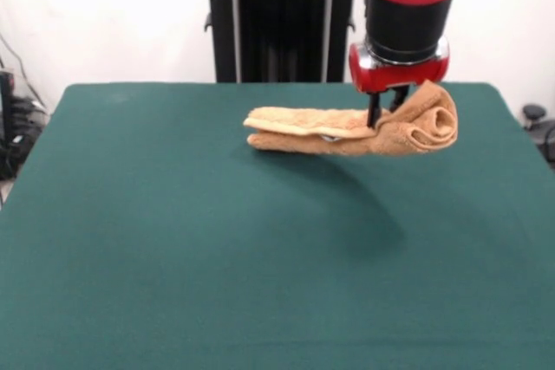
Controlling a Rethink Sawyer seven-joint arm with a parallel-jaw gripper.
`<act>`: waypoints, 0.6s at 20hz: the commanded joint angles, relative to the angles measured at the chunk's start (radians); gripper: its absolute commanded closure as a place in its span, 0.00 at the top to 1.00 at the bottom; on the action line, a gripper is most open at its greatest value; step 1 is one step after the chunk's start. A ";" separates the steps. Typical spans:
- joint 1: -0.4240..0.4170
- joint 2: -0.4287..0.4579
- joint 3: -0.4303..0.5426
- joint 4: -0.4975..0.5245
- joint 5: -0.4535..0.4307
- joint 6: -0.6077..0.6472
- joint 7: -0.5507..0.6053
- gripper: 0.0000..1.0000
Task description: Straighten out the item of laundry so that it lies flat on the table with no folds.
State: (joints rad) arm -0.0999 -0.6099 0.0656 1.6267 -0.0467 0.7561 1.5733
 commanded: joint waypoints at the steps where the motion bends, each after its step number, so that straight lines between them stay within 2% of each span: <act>1: 0.026 0.047 0.029 0.097 0.069 -0.049 0.244 0.00; 3: 0.027 0.062 0.026 0.066 0.068 -0.027 0.237 0.00; 7: 0.049 0.065 0.003 -0.062 0.050 0.142 0.222 0.00; 10: 0.059 0.050 -0.002 -0.089 0.053 0.195 0.230 0.00; 12: 0.062 0.042 -0.003 -0.078 0.052 0.184 0.230 0.00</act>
State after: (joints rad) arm -0.0915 -0.6109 0.0573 1.5970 -0.0330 0.7999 1.5735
